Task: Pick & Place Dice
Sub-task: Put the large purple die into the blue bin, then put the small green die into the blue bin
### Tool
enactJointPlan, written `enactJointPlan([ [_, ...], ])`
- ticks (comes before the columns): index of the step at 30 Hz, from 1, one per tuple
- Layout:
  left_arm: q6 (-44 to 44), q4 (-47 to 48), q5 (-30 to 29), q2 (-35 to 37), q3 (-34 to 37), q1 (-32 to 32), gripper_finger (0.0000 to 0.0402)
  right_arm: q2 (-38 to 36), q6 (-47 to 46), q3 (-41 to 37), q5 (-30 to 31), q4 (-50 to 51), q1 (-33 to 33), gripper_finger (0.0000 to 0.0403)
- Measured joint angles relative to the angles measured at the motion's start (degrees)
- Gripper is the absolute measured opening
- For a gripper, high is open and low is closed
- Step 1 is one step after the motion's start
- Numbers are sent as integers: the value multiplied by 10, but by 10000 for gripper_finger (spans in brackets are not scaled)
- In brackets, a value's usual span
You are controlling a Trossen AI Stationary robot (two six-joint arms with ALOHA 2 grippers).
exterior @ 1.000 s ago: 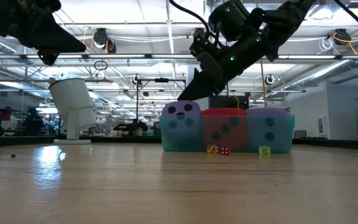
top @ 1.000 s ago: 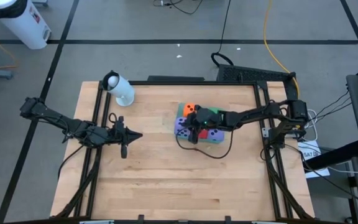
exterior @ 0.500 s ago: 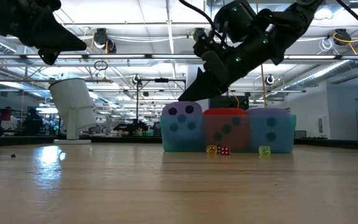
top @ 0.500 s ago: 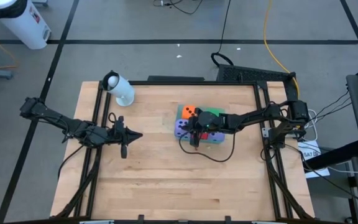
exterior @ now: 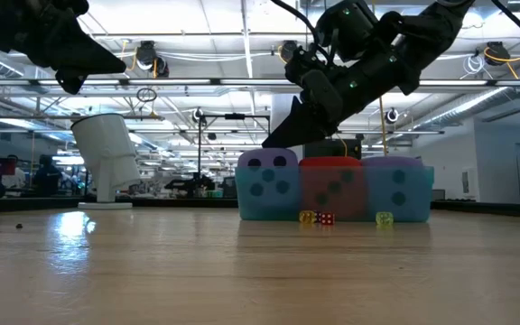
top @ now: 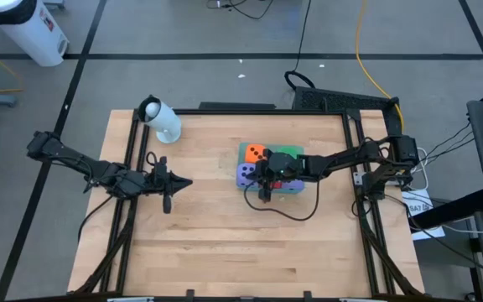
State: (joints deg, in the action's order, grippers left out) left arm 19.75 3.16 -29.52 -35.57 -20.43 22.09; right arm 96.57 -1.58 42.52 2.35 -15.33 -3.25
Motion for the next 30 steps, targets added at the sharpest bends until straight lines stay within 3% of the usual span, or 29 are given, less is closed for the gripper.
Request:
enactJointPlan([
  [9,0,0,0,0,0,0,5,0,-7,0,2,10,0,0],
  [18,4,0,0,0,0,0,5,-16,11,-2,3,-108,0,2],
  [30,-1,2,1,0,0,1,5,-175,29,-4,-5,-125,11,100],
])
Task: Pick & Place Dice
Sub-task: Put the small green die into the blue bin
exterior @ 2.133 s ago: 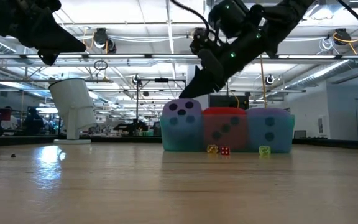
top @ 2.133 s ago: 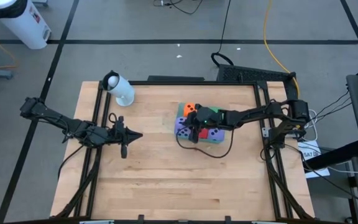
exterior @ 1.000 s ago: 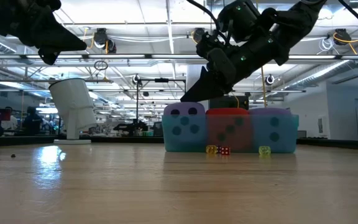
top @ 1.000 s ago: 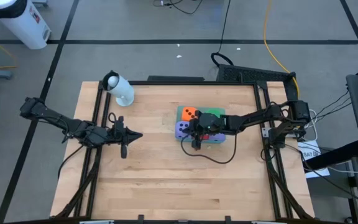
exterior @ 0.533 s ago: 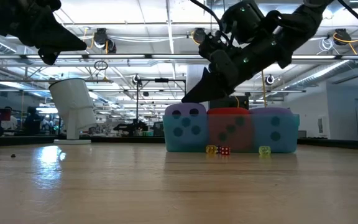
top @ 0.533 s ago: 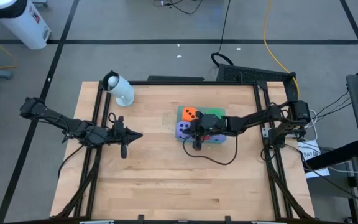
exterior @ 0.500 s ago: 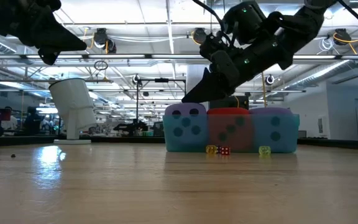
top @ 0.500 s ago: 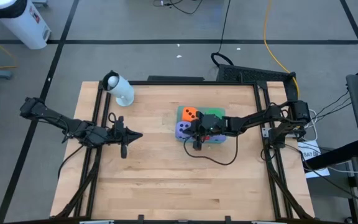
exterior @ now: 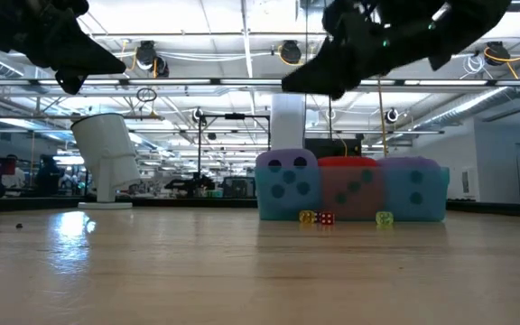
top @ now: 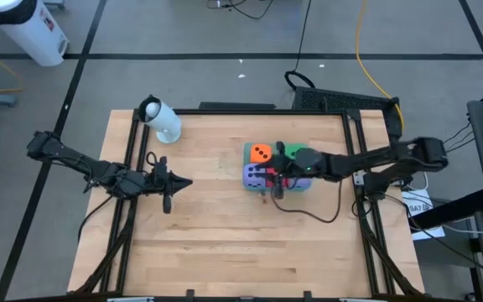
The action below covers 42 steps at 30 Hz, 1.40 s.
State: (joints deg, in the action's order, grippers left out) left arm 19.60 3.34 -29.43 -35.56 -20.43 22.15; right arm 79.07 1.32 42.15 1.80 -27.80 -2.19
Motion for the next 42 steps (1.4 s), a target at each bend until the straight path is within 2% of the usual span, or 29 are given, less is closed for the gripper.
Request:
enactJointPlan([
  [5,-4,0,0,0,0,0,5,-77,-2,1,-88,-2,5,120],
  [8,-4,0,0,0,0,0,5,-115,6,-5,-111,9,18,116],
  [11,-11,-1,0,0,0,0,5,-163,18,-30,-94,6,32,99],
  [16,-57,-5,-3,1,0,3,5,-256,4,-129,-16,-10,41,48],
  [19,-86,-15,-25,17,0,18,5,-299,-22,-200,-4,-55,50,11],
  [21,-100,-16,-41,32,0,30,5,-318,-28,-245,-3,-94,57,6],
  [26,-111,-25,-66,55,0,50,5,-325,-36,-313,29,-183,77,10],
  [34,-111,-22,-100,57,0,63,5,-323,-32,-320,29,-182,93,5],
  [40,-117,-23,-104,74,0,90,5,-323,-22,-320,29,-183,98,1],
  [42,-120,-18,-128,80,0,105,5,-323,-18,-320,29,-183,98,1],
])
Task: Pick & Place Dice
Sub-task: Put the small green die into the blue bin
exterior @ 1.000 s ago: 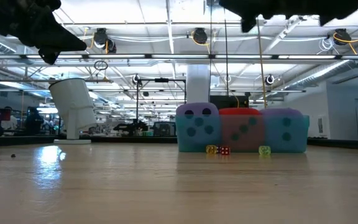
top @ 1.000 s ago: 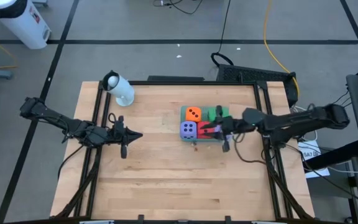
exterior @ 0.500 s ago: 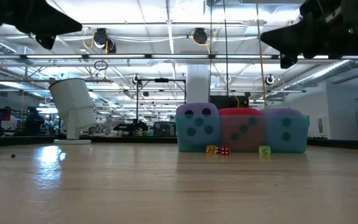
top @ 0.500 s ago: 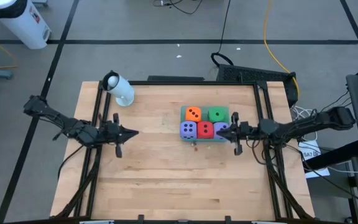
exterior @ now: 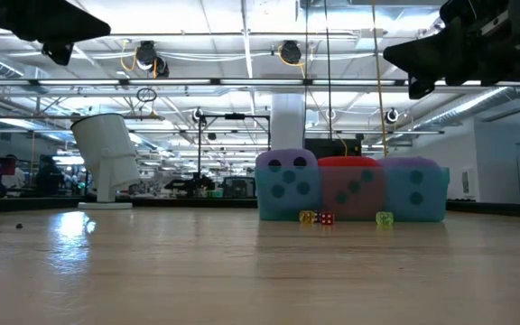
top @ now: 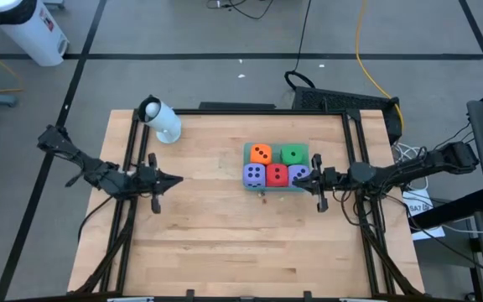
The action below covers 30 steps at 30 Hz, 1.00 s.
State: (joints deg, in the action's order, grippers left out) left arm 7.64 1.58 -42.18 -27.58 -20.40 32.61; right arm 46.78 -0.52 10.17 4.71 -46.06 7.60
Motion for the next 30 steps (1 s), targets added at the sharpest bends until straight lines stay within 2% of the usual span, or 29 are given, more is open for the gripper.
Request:
enactJointPlan([
  [7,0,3,-72,27,0,50,5,0,1,0,-1,0,0,1],
  [25,21,3,-75,32,0,77,5,0,-3,0,-2,0,0,4],
  [30,98,7,-84,33,0,77,5,0,-3,0,-2,8,0,4],
])
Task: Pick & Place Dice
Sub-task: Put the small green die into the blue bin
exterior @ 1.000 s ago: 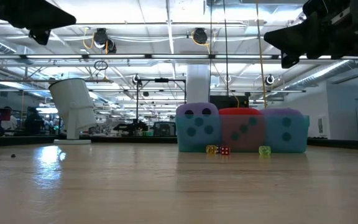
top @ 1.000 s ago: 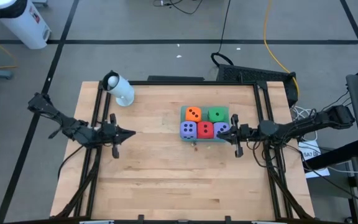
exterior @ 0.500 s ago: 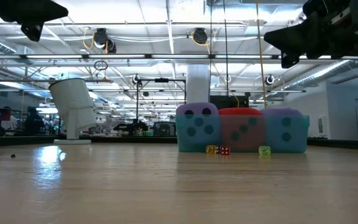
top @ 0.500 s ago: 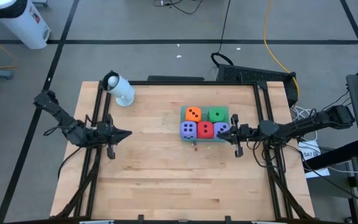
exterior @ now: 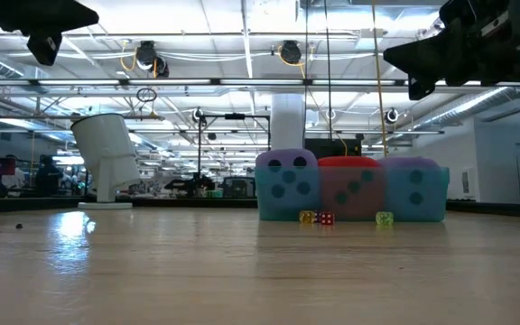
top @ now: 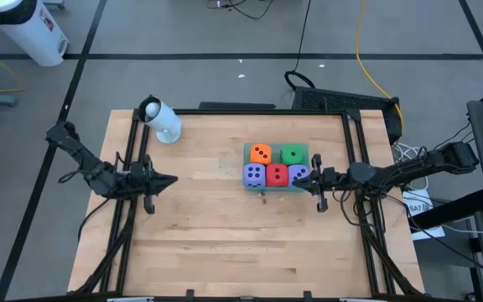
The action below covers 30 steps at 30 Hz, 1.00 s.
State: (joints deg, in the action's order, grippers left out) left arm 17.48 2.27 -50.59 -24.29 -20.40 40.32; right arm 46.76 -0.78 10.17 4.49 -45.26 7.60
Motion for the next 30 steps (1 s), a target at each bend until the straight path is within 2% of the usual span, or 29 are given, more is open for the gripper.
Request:
enactJointPlan([
  [2,4,22,-1,0,0,0,5,0,4,0,0,13,0,4],
  [6,-8,56,-47,9,0,0,5,0,8,0,2,17,0,4],
  [11,-8,88,-50,35,0,0,5,0,1,0,21,38,17,4],
  [14,-30,71,-49,46,7,0,5,0,4,0,45,52,36,4],
  [19,-52,70,-56,46,11,0,5,1,-2,26,54,153,71,1],
  [23,-53,72,-67,45,11,-3,5,21,-44,53,135,220,121,1],
  [30,-53,74,-65,45,11,-5,5,128,-101,77,325,226,219,1],
])
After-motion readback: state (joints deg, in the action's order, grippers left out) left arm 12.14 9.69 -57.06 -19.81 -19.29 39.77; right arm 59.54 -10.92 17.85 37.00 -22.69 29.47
